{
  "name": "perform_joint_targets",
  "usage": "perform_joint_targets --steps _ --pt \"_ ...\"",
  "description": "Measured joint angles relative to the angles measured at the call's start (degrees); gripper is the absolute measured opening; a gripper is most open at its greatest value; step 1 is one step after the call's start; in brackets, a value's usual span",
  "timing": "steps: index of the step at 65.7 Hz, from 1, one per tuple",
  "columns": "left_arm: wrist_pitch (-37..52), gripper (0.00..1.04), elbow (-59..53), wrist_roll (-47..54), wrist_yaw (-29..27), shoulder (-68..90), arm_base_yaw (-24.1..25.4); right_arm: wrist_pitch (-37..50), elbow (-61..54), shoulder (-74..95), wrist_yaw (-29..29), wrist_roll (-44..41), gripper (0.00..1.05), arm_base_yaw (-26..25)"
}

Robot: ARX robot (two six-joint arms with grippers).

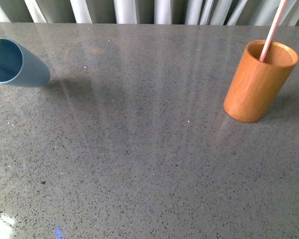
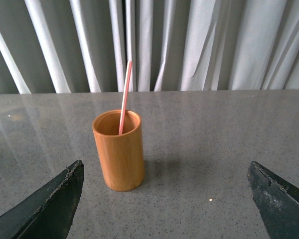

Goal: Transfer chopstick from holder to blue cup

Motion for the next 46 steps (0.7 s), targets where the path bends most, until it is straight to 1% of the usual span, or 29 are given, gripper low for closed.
perform_joint_targets --steps 13,26,31,35,41,46 --pt "-1.92 0.02 0.02 -0.15 0.39 -0.76 -1.09 0.00 0.00 0.00 0.00 0.00 0.96 0.00" --pt "-7.63 0.02 0.15 -2.21 2.12 -5.53 -3.82 0.00 0.00 0.00 0.00 0.00 0.96 0.00" --pt "-10.93 0.02 0.76 -4.79 3.28 -7.69 -6.54 0.00 0.00 0.00 0.00 0.00 0.96 0.00" --pt "-13.42 0.02 1.42 -6.27 2.97 -8.94 -9.35 0.00 0.00 0.00 0.00 0.00 0.96 0.00" --pt "-16.15 0.02 1.90 -7.23 -0.17 -9.29 -14.23 0.00 0.00 0.00 0.00 0.00 0.96 0.00" --pt "-17.44 0.02 1.92 -7.28 -2.16 -8.94 -17.09 0.00 0.00 0.00 0.00 0.00 0.96 0.00"
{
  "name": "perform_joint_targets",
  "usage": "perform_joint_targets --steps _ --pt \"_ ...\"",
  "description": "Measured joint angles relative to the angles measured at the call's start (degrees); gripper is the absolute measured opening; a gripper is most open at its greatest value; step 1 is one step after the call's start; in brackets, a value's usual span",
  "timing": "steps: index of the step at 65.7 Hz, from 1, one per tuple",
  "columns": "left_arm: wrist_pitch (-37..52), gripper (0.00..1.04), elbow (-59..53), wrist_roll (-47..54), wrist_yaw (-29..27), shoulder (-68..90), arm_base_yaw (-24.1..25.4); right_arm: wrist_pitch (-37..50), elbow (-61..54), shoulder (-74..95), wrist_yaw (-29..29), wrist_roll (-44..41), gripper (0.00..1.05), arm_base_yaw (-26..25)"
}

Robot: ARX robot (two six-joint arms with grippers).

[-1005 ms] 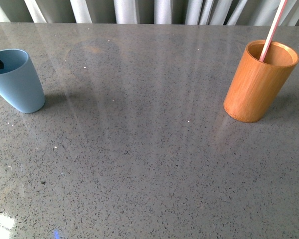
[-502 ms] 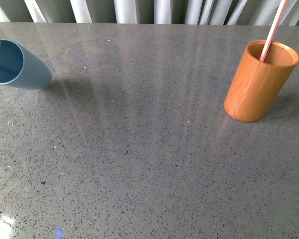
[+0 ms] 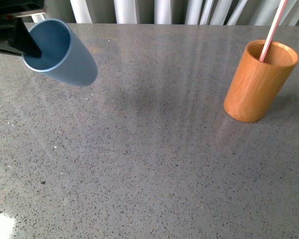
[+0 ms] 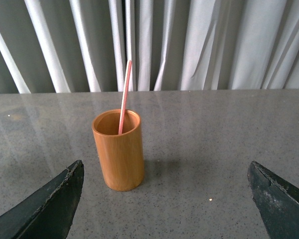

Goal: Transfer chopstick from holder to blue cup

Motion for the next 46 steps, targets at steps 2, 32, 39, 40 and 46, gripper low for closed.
perform_joint_targets --steps 2,32,39,40,46 --pt "-0.42 0.02 0.07 0.00 -0.92 0.33 -1.11 0.00 0.00 0.00 0.00 0.00 0.96 0.00" --pt "-6.51 0.02 5.31 -3.76 -3.80 7.02 -6.43 0.00 0.00 0.00 0.00 0.00 0.96 0.00" --pt "-7.78 0.02 6.54 -4.74 -4.57 8.11 -6.99 0.00 0.00 0.00 0.00 0.00 0.96 0.00" --pt "-7.87 0.02 6.64 -4.81 -4.55 8.22 -7.08 0.00 0.00 0.00 0.00 -0.02 0.96 0.00" --pt "-8.68 0.02 7.76 -5.29 -4.50 9.07 -7.72 0.00 0.00 0.00 0.00 0.00 0.96 0.00"
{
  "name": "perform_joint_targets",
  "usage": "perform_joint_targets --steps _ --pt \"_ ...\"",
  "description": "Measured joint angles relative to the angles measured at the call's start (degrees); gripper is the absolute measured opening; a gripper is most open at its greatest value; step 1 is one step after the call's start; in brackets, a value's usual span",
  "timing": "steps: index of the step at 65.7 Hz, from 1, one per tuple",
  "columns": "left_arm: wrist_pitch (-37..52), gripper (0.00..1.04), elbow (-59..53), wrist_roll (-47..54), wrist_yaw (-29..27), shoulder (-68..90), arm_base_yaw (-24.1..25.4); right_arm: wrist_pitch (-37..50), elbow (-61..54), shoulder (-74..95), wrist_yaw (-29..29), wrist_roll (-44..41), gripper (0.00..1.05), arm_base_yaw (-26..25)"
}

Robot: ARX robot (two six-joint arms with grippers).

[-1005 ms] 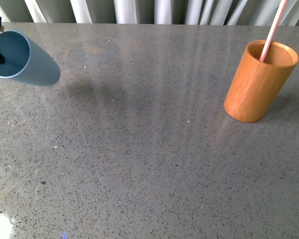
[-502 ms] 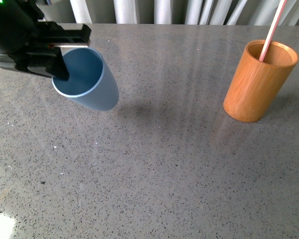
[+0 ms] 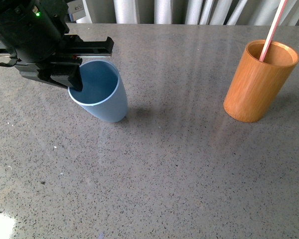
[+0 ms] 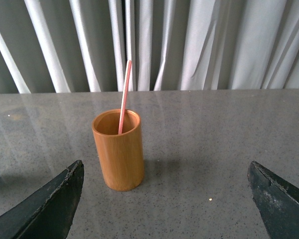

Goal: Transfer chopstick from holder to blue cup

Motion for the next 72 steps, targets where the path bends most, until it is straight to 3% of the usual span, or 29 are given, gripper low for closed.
perform_joint_targets --steps 29,69,72 --pt "-2.23 0.03 3.63 -1.66 0.26 2.71 -0.48 0.00 0.00 0.00 0.00 0.00 0.96 0.00" --pt "-3.43 0.95 6.45 -2.12 0.90 2.73 -0.17 0.00 0.00 0.00 0.00 0.00 0.96 0.00" --pt "-3.56 0.97 6.71 -1.81 0.87 2.73 -0.04 0.00 0.00 0.00 0.00 0.00 0.96 0.00"
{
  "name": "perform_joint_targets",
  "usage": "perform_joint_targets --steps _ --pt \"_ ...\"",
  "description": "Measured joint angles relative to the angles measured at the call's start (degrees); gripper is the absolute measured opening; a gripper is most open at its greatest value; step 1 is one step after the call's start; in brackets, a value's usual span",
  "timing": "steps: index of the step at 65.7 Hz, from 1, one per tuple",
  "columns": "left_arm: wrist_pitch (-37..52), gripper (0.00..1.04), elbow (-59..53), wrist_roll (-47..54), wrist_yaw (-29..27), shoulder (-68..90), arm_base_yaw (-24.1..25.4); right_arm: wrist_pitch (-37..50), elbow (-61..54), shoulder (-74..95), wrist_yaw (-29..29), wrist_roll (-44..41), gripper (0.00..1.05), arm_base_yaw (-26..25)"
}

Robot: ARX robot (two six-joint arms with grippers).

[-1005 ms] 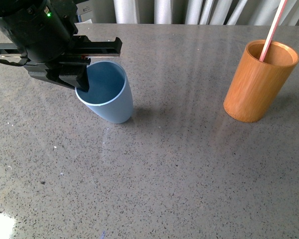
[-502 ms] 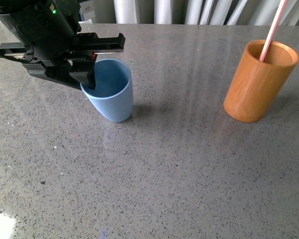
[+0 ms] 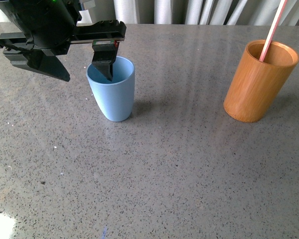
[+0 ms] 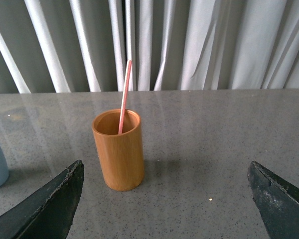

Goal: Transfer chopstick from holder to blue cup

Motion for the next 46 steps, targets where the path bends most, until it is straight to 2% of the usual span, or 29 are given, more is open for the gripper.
perform_joint_targets --steps 17,26,34,46 --pt "-0.28 0.96 0.17 1.55 0.00 -3.82 0.98 0.00 0.00 0.00 0.00 0.00 0.96 0.00" --pt "2.64 0.96 -1.62 3.19 -0.81 -9.33 1.62 0.00 0.00 0.00 0.00 0.00 0.96 0.00" --pt "11.93 0.96 -6.73 5.46 -6.62 -17.25 3.10 0.00 0.00 0.00 0.00 0.00 0.96 0.00" --pt "26.56 0.96 -16.28 5.44 -4.59 -28.48 6.80 0.00 0.00 0.00 0.00 0.00 0.96 0.00"
